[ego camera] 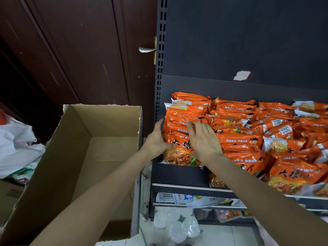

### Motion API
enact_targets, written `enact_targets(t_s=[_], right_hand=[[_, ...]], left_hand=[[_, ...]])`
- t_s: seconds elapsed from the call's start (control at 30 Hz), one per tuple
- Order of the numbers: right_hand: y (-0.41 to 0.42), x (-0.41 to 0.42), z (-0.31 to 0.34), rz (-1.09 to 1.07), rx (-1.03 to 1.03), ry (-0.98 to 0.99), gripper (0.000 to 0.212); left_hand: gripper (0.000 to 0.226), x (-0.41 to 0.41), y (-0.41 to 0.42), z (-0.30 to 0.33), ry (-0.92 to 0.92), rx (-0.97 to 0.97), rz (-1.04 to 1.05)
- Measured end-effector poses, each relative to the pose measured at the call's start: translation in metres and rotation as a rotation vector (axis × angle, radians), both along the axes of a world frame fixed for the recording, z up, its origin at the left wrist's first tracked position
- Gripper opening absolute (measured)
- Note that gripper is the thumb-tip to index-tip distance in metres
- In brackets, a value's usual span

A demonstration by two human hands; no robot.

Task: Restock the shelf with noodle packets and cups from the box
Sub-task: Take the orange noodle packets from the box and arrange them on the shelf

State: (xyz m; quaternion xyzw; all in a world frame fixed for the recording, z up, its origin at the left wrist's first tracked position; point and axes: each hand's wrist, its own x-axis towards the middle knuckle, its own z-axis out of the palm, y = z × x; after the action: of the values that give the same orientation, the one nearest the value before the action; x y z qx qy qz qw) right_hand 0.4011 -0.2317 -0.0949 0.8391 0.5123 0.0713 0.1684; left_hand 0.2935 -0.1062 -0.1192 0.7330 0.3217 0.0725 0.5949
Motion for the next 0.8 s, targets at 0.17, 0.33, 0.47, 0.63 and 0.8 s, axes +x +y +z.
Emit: enact_targets(t_s=[0.17, 0.33, 0.47, 0.63, 0.8], right_hand=[[-0.012, 0.006, 0.02, 0.006, 0.099, 0.255, 0.107], [-0.013, 0.046, 0.049, -0.094, 0.369, 0.558, 0.073], [0.001, 0.089, 0.053, -0.191, 0.439, 0.649, 0.057], [0.025, 0.121, 0.05, -0.141, 0.342, 0.648, 0.06], [0.041, 0.137, 0.044, -0.08, 0.165, 0.604, 0.07]], left_hand=[[0.093, 0.006, 0.012, 0.025, -0.088, 0.122, 0.031], [0.049, 0.023, 0.024, 0.053, -0.118, 0.457, -0.016], [0.046, 0.052, 0.04, 0.051, 0.007, 0.674, -0.128], [0.052, 0.087, 0.051, 0.045, 0.205, 0.876, -0.39], [0.057, 0.094, 0.059, 0.048, 0.353, 0.883, -0.368]])
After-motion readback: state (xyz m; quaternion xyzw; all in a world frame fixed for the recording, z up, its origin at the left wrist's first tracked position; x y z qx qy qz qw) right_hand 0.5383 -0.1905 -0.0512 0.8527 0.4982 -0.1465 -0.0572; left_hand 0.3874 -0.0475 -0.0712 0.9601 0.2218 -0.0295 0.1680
